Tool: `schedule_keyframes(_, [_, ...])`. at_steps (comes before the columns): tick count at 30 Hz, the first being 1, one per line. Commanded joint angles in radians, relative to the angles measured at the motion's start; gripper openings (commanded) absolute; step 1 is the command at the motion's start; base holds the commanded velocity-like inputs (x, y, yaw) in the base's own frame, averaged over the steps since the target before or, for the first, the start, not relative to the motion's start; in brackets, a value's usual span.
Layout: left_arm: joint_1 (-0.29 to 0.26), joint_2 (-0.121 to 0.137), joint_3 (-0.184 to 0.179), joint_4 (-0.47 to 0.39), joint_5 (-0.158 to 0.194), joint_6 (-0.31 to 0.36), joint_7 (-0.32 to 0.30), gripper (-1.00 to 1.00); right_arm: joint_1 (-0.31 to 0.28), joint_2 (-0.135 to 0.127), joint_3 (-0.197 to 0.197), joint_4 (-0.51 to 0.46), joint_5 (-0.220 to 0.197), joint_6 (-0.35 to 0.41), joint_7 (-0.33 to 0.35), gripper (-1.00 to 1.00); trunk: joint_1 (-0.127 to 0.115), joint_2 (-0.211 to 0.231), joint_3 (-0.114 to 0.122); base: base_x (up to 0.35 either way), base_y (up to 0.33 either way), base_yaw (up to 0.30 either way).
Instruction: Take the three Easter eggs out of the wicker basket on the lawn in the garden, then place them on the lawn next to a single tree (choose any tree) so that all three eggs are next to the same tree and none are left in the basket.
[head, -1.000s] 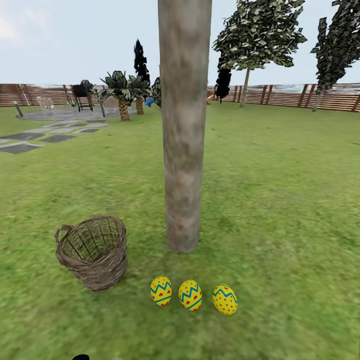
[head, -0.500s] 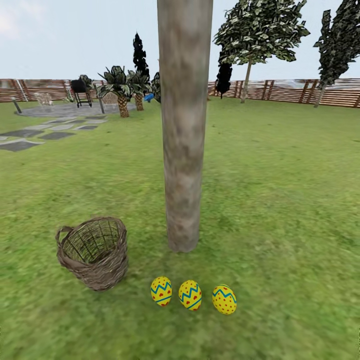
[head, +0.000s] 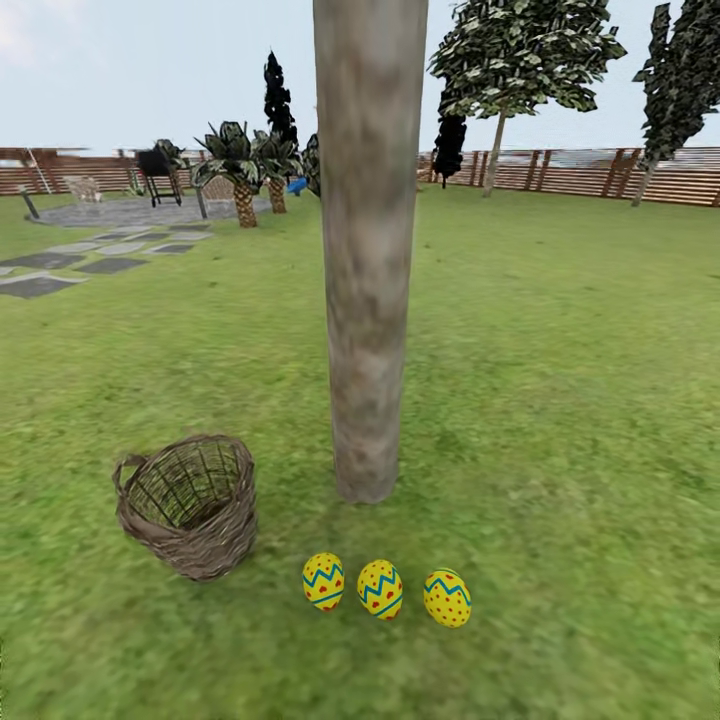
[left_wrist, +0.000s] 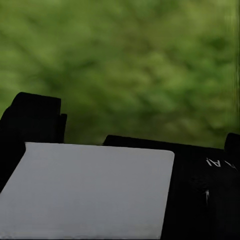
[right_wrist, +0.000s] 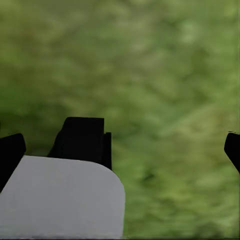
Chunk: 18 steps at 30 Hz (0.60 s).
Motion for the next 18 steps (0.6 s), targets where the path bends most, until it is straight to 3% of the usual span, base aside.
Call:
schedule_keyframes(1, [0.005, -0.003, -0.008, 0.0, 0.01, -0.004, -0.002, 1.0, 0.0, -0.001, -0.009, 0.002, 0.008, -0.005, 0.002, 1.0, -0.004, 0.007, 0.001, 0.0, 0.0, 0.0])
schedule_keyframes(18, [0.016, -0.011, -0.008, 0.039, 0.01, -0.049, -0.001, 1.0, 0.0, -0.001, -0.009, 0.002, 0.005, -0.005, 0.002, 1.0, -0.069, 0.126, 0.027, 0.0, 0.0, 0.0])
